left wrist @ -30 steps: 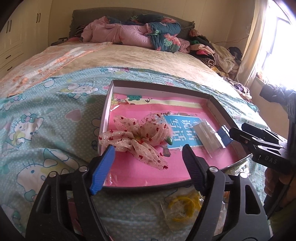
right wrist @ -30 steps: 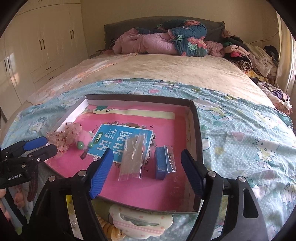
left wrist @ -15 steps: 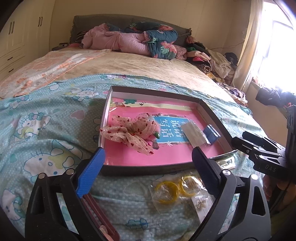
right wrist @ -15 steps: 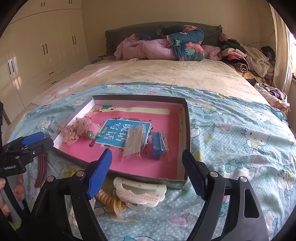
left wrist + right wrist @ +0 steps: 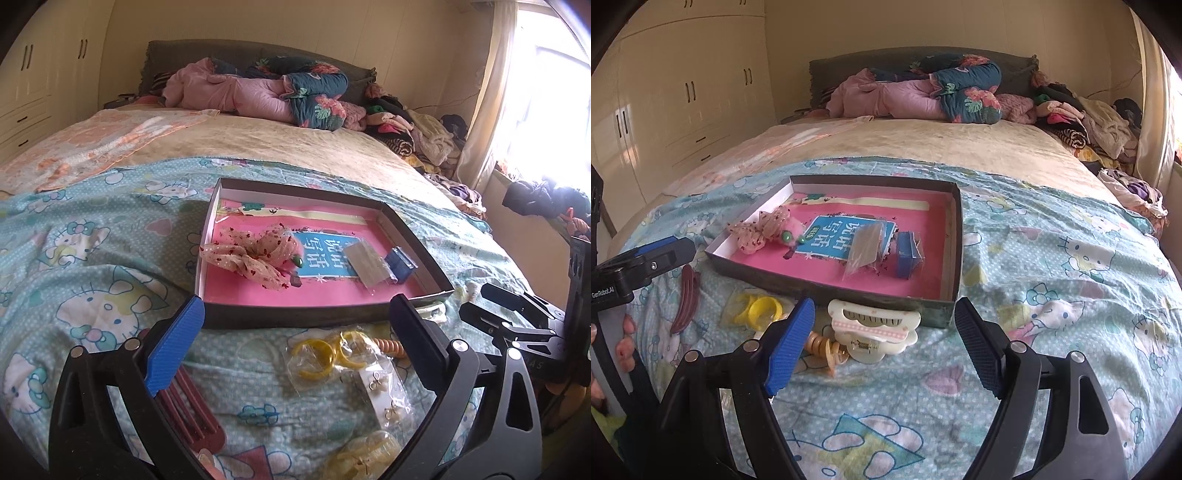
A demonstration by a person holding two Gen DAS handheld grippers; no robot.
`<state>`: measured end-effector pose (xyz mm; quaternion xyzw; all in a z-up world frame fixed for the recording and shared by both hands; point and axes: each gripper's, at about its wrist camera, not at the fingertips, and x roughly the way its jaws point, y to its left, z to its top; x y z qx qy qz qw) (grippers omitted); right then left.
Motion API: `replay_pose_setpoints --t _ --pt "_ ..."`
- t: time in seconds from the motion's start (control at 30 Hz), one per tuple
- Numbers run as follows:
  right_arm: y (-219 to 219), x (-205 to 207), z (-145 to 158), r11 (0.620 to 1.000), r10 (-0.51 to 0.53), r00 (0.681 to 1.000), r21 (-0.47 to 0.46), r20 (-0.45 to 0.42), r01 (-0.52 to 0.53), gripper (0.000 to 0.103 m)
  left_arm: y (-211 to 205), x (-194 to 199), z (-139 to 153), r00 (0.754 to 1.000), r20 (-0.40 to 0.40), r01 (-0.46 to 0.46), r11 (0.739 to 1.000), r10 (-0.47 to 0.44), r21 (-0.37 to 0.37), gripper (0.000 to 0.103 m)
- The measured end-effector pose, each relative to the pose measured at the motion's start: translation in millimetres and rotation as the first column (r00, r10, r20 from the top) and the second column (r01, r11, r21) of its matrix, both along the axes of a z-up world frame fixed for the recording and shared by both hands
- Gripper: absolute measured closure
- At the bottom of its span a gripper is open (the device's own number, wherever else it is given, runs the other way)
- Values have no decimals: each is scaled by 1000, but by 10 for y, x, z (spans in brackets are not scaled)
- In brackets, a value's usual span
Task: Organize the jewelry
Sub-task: 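Withdraw both tools from the box toward the remaining accessories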
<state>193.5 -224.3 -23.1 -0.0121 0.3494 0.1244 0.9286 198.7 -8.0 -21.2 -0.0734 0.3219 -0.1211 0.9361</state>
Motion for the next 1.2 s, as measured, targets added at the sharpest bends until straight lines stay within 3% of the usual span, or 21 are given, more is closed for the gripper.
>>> replay_pose_setpoints --t 0.6,1.2 --pt "-4 -333 -118 999 30 999 16 -17 -30 27 -43 -460 -31 997 62 30 997 -35 71 12" --pt "13 -425 -300 996 94 995 8 -29 -94 30 -292 -629 -327 990 -24 138 981 -136 138 12"
